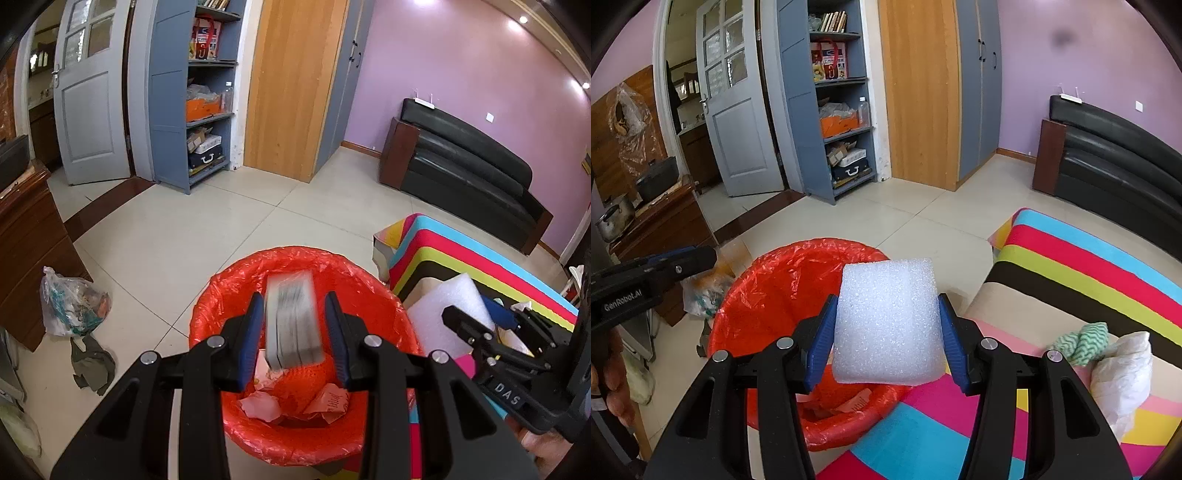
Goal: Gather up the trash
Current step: 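Open both tools to drop the box and foam block into the bin, then move both open tools back over the bed items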
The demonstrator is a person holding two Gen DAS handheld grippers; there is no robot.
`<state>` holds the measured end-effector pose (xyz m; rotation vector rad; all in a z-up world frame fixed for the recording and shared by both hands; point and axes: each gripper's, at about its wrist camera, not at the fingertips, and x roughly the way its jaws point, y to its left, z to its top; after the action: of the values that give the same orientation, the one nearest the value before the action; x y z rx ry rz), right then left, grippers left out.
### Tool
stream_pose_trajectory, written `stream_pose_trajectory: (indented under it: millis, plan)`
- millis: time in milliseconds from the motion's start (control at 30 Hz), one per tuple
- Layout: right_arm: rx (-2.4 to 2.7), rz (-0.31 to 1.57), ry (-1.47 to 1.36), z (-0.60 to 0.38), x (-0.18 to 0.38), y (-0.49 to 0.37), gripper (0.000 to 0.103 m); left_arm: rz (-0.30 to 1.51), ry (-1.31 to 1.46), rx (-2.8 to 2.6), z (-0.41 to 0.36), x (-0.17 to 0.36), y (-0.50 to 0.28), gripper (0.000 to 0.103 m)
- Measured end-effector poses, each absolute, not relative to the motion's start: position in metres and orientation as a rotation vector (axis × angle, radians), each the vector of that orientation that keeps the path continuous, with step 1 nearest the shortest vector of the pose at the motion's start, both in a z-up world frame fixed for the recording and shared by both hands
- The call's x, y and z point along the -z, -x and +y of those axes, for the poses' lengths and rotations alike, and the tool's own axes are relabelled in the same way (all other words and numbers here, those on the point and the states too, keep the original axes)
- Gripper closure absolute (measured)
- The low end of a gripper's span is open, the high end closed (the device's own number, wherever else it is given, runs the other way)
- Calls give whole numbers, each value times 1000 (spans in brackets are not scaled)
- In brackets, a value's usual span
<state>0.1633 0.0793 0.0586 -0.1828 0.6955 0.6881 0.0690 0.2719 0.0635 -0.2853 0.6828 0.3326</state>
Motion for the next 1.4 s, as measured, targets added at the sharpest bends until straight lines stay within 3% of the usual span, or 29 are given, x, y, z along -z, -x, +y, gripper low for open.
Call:
stream_pose_trajectory:
  millis: [633, 1100, 1300, 1400]
  plan:
    - [-695, 688, 193, 89, -55, -162, 45, 679, 300, -340, 276, -63, -71, 69]
    - [-594, 660, 180, 39, -66, -173, 39, 691, 295, -311, 254, -58, -88, 65]
    - [-541, 650, 167, 10, -71, -179, 39, 693, 280, -289, 234, -57, -98, 57]
    - [-504, 643, 174, -4, -72, -182, 38, 696, 275, -288, 225, -55, -103, 48]
